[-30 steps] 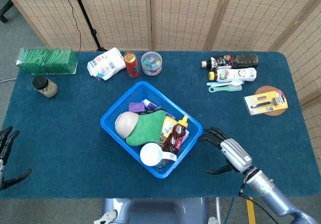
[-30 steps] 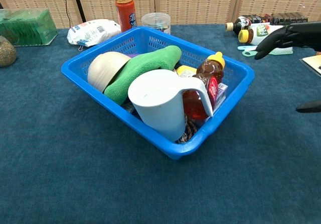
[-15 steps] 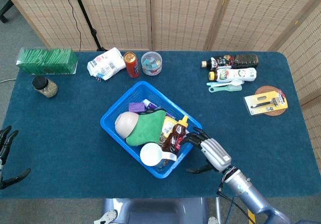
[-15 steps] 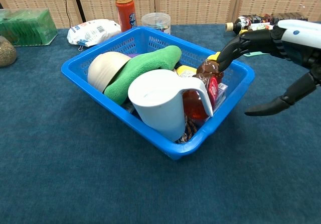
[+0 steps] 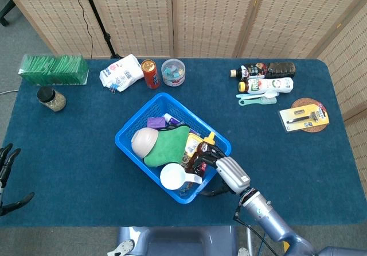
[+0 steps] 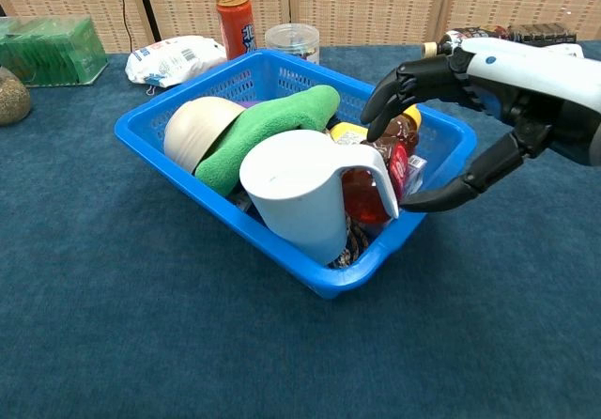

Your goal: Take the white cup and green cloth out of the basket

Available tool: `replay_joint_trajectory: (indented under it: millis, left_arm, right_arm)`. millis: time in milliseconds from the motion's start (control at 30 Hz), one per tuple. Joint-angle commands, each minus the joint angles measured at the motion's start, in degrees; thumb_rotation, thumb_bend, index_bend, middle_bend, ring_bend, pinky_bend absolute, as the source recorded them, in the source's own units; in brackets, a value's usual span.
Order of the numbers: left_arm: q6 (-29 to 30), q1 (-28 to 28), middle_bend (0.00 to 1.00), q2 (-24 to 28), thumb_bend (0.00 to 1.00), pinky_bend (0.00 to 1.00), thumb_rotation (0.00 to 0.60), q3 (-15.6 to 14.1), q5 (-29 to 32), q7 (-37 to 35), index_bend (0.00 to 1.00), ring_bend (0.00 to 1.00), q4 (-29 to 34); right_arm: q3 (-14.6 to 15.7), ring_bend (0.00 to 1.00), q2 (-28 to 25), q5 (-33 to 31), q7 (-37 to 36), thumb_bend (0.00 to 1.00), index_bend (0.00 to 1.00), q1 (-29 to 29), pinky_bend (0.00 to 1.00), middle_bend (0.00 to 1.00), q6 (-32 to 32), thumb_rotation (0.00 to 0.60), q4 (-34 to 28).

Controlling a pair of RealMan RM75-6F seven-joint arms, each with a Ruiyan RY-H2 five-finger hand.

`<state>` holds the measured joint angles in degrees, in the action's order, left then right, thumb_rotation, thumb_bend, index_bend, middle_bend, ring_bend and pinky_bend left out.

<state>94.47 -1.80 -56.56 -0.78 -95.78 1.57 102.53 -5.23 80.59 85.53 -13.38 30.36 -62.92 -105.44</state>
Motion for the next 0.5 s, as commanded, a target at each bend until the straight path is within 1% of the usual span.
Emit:
replay_joint_trajectory:
  millis: [33,133,267,400,500]
  left_arm:
    - [-0.10,0.04,0.00,-0.03,0.00,0.00,0.600,-0.06,-0.09,0.17,0.00,0.00,0.04]
    - [-0.07,0.02,0.00,-0.01,0.00,0.00,0.600,-0.07,-0.06,0.08,0.00,0.00,0.02]
    - [-0.59,0.23,0.00,0.02,0.00,0.00,0.600,-0.12,0.08,0.17,0.00,0.00,0.00]
    - [-0.63,0.28,0.00,0.04,0.00,0.00,0.600,-0.06,0.16,0.24,0.00,0.00,0.06]
    - [-0.50,0.23,0.00,0.09,0.00,0.00,0.600,0.00,0.30,0.09,0.00,0.00,0.07]
  right_arm:
    - [-1.04,0.24,1.97,-1.62,1.90,0.05,0.36,0.67,0.00,0.38,0.40,0.600,0.53]
    - [-1.37,0.26,3.35,-2.92,3.69,0.09,0.37,1.05,0.00,0.39,0.83,0.600,1.10]
    - [-1.29,0.32,4.38,-3.30,5.00,0.14,0.41,1.03,0.01,0.44,0.56,0.600,1.37]
    - [-1.29,0.37,5.13,-3.49,6.05,0.21,0.43,1.03,0.08,0.48,0.31,0.600,1.50]
    - [-1.55,0.40,5.78,-3.90,6.88,0.29,0.48,1.18,0.11,0.51,0.25,0.600,1.77]
